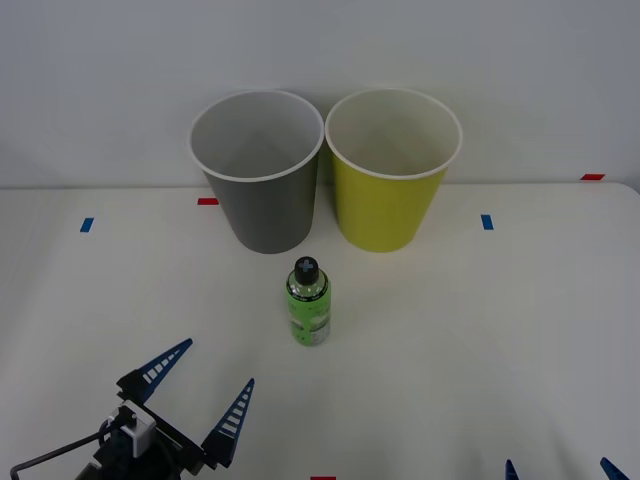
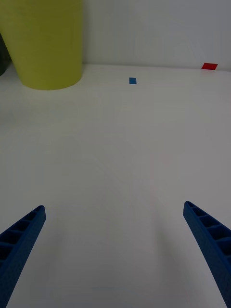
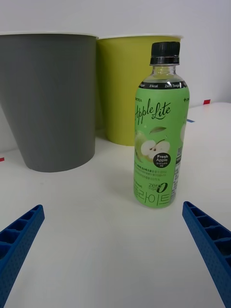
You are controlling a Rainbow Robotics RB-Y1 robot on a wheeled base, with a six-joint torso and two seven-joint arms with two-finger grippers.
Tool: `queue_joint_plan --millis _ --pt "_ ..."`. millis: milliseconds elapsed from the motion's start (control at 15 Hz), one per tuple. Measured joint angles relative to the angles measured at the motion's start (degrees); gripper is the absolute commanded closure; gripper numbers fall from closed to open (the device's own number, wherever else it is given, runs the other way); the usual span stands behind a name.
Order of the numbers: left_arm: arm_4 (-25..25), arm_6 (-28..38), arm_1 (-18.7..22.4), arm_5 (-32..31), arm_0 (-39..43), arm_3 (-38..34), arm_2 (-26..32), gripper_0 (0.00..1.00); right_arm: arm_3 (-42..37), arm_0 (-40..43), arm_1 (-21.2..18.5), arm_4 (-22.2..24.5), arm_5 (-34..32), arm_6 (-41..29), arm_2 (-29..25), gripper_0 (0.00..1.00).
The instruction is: Put cans in the gray bin and PET bottles in the light green bin.
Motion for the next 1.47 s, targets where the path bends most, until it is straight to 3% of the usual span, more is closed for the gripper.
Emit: queue_joint_plan --millis 267,1467 --pt "0.92 -0.1 -0.69 3.95 -4.67 0.05 -0.33 0.0 0.0 0.0 0.0 0.0 0.0 0.0 0.0 0.0" --pt "6.36 -2.28 -2.03 9.82 -16.66 0.03 -8.46 0.0 0.0 0.0 0.0 0.0 0.0 0.0 0.0 0.0"
